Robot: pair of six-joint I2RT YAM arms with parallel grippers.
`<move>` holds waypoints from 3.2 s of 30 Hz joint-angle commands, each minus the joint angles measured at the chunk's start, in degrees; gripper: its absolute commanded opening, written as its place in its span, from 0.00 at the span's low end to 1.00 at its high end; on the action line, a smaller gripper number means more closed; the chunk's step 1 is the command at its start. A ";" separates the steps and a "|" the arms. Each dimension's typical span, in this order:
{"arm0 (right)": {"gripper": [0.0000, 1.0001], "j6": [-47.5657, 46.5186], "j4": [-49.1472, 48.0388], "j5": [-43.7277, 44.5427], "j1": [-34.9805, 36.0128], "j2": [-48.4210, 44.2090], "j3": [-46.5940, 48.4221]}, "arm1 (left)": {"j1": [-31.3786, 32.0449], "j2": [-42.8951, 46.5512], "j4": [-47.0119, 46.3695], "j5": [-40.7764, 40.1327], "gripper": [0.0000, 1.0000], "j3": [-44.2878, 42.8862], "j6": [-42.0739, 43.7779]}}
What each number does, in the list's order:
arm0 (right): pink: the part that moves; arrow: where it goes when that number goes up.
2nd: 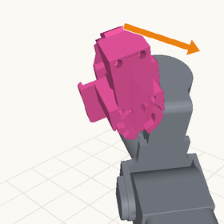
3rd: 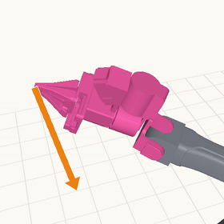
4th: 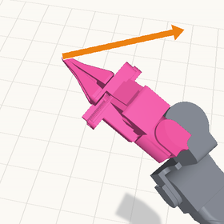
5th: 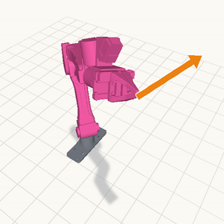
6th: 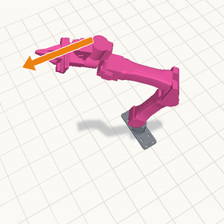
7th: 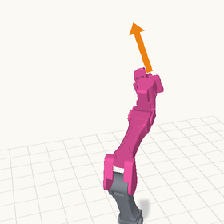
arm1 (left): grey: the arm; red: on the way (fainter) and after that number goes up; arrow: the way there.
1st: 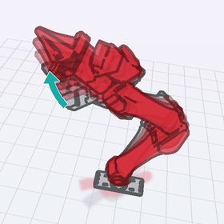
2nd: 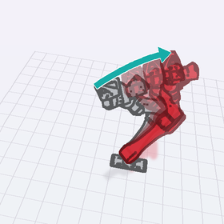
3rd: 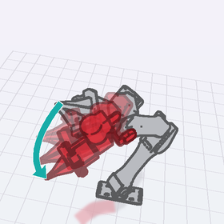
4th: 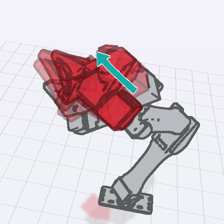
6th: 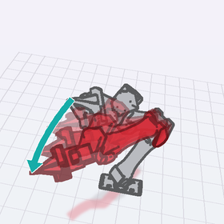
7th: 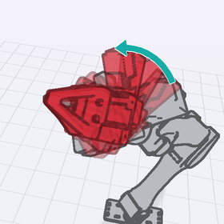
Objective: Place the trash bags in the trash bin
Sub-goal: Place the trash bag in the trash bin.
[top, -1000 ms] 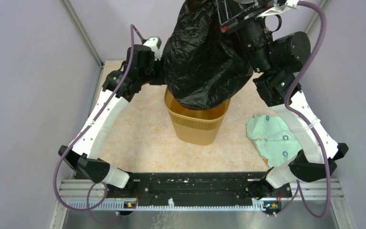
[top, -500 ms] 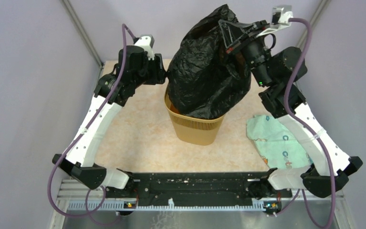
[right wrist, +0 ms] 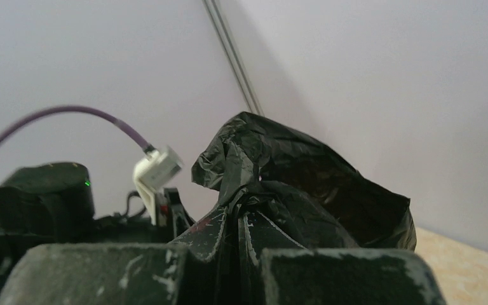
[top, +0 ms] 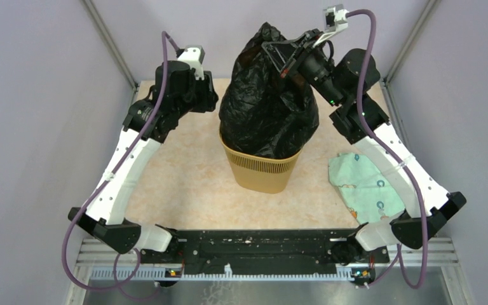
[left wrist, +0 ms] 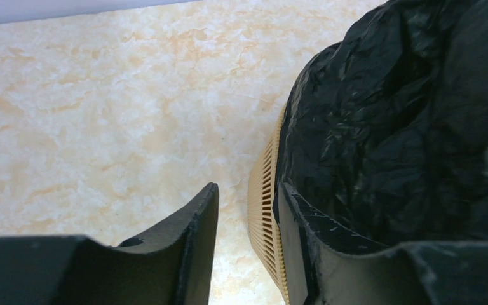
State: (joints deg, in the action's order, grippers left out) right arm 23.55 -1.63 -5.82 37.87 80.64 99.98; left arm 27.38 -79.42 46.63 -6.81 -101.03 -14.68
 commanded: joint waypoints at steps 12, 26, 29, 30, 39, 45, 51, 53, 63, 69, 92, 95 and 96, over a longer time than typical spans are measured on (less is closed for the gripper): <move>0.00 12.18 4.97 -20.18 -9.37 1.75 -2.50 | 0.50 0.77 -6.41 8.47 0.40 0.13 1.01; 0.00 3.96 23.68 -5.70 -2.29 1.20 0.18 | 0.45 -1.25 -7.83 6.25 0.37 2.24 0.09; 0.00 3.82 27.30 -4.59 -2.21 3.16 2.74 | 0.50 -0.17 -7.48 6.50 0.39 1.08 -0.29; 0.00 4.35 27.58 -4.89 -1.85 3.75 3.17 | 0.45 0.33 -7.22 7.51 0.39 0.67 -0.53; 0.00 7.00 28.26 2.87 3.29 5.80 3.55 | 0.46 7.84 -7.74 19.42 0.41 1.11 -4.28; 0.00 5.39 29.34 8.73 9.20 6.66 2.95 | 0.42 11.35 -13.81 27.01 0.45 6.18 -12.22; 0.00 6.77 26.06 10.30 11.77 5.72 -1.67 | 0.44 13.95 -19.48 25.60 0.52 12.89 -18.32; 0.00 6.16 25.72 11.17 12.71 5.65 -1.89 | 0.44 13.72 -20.01 24.56 0.56 13.63 -19.49; 0.00 4.32 21.96 9.17 13.02 2.01 -6.39 | 0.40 11.25 -26.67 22.00 0.63 17.29 -23.44; 0.03 3.38 20.79 7.88 13.01 0.67 -7.96 | 0.47 8.32 -28.70 22.52 0.62 17.54 -25.35; 0.27 1.48 22.54 10.61 13.02 -6.84 -12.18 | 0.43 6.53 -27.55 22.12 0.08 15.68 -23.08; 0.18 1.09 23.59 10.69 13.02 -6.14 -11.28 | 0.47 6.86 -26.77 22.33 0.08 15.20 -22.48; 0.22 0.80 23.79 10.60 13.03 -5.99 -11.04 | 0.41 6.82 -26.48 22.49 0.08 14.93 -22.24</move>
State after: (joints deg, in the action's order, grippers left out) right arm 25.63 21.10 3.66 50.28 74.89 87.31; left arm 27.70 -72.90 20.56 14.61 -83.29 -38.70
